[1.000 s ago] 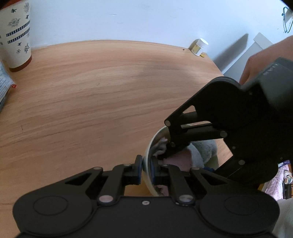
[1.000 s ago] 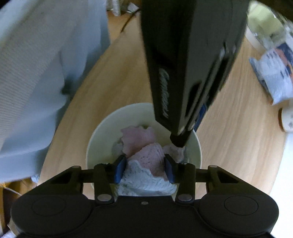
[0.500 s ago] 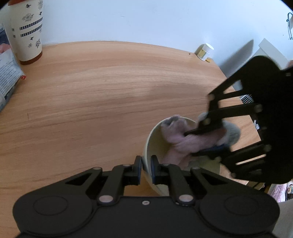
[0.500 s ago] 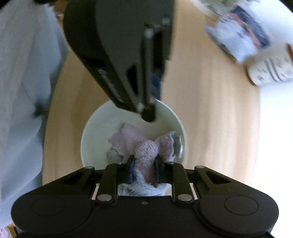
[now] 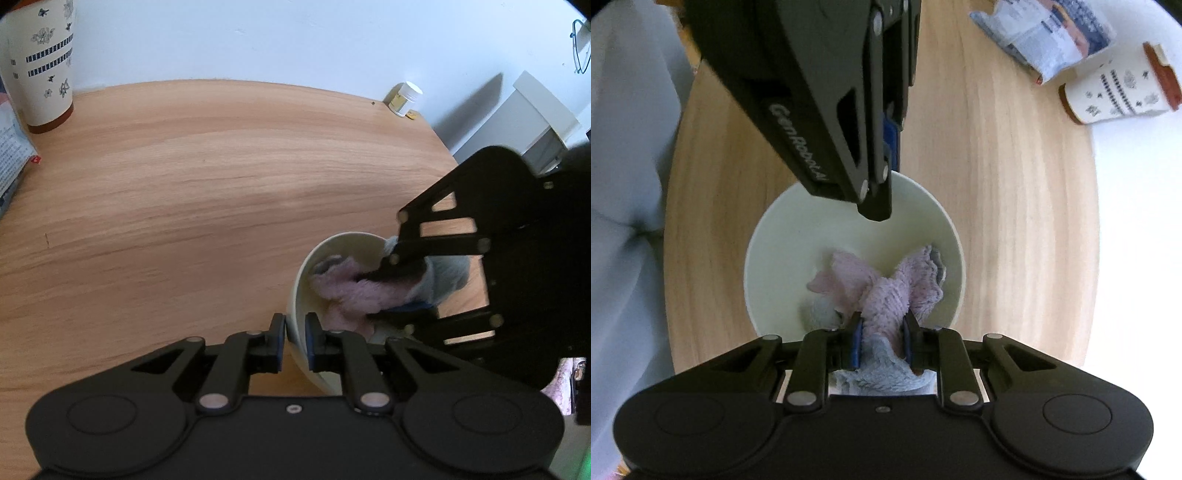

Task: Clean bowl
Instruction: 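Rotate the bowl with the left gripper while the right gripper wipes inside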

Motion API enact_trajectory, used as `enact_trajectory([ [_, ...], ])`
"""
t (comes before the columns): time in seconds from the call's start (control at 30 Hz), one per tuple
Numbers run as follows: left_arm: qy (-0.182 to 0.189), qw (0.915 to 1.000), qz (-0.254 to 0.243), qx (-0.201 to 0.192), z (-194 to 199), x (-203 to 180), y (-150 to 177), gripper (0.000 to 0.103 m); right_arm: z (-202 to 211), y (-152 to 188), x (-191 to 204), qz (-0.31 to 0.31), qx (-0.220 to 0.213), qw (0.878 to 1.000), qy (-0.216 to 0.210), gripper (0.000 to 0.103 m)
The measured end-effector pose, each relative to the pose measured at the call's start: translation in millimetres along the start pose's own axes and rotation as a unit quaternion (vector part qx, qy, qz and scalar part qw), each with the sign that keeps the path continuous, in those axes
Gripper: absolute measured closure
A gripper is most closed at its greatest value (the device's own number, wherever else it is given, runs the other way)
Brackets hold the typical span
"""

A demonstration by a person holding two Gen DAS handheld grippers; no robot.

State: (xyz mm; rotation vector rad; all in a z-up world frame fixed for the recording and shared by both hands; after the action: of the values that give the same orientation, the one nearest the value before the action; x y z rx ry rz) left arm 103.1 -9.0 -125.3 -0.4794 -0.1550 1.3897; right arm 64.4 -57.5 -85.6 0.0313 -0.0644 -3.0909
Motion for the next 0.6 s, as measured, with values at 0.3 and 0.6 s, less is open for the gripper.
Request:
enact_trajectory([
  [0.3,0.009,0.9998,0.018,0.009,2,10,-3,0.093,-1,6,-21,-0.146,-0.076,0.984,-0.068,0.08],
  [0.6,0.023,0.9994,-0.018,0.021,3,11,-5,0.093,35,33,1,-0.152,-0.16,0.975,0.029,0.08],
])
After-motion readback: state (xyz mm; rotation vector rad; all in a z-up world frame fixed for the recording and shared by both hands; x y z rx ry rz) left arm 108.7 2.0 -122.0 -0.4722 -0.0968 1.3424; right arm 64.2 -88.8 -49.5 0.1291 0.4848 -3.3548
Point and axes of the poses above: each gripper's, at about its wrist camera, not at the fingertips, and z roughly against the way its jaws point, x to its left, y to its underside, the point moved 4 cm from there along -z, roughly the way its jaws point, and after that the axes turned 12 degrees about -y, right-handed, at the moved point
